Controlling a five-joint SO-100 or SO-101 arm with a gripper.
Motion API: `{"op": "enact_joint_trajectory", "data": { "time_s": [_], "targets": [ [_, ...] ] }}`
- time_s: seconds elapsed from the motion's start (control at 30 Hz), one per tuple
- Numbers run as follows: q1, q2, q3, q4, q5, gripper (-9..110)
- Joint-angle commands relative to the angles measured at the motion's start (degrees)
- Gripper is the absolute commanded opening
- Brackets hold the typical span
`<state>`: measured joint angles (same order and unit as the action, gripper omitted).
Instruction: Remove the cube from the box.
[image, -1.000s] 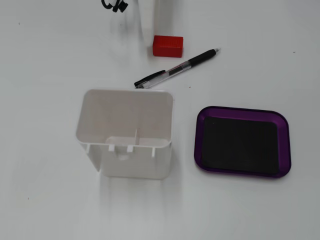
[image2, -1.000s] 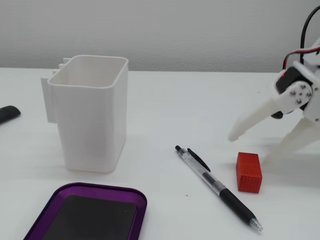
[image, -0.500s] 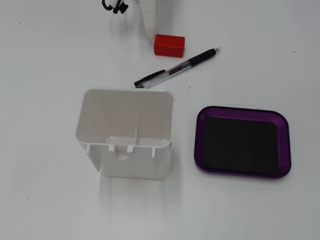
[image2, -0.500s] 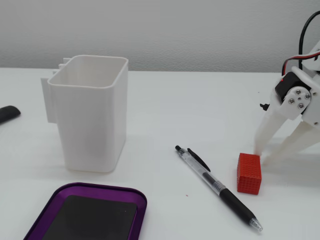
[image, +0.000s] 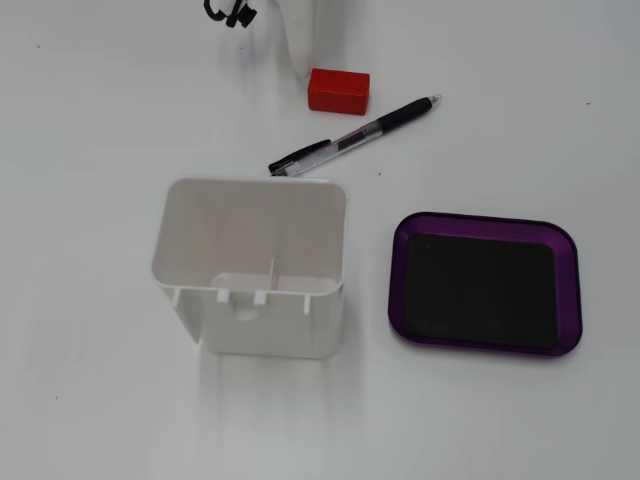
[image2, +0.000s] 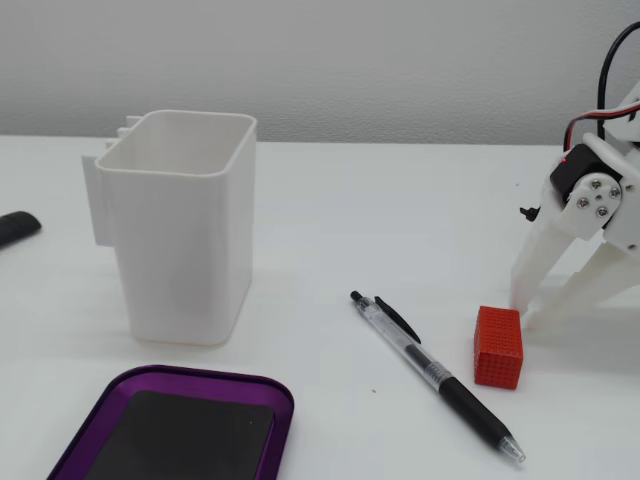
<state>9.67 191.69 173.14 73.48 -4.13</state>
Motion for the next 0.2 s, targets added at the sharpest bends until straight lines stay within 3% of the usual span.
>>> {"op": "enact_joint_trajectory", "data": {
  "time_s": [0.0, 0.17],
  "targets": [
    [0.44, 2.81, 0.35, -0.44, 0.18, 0],
    [0.44, 2.81, 0.35, -0.44, 0.18, 0]
  ]
}}
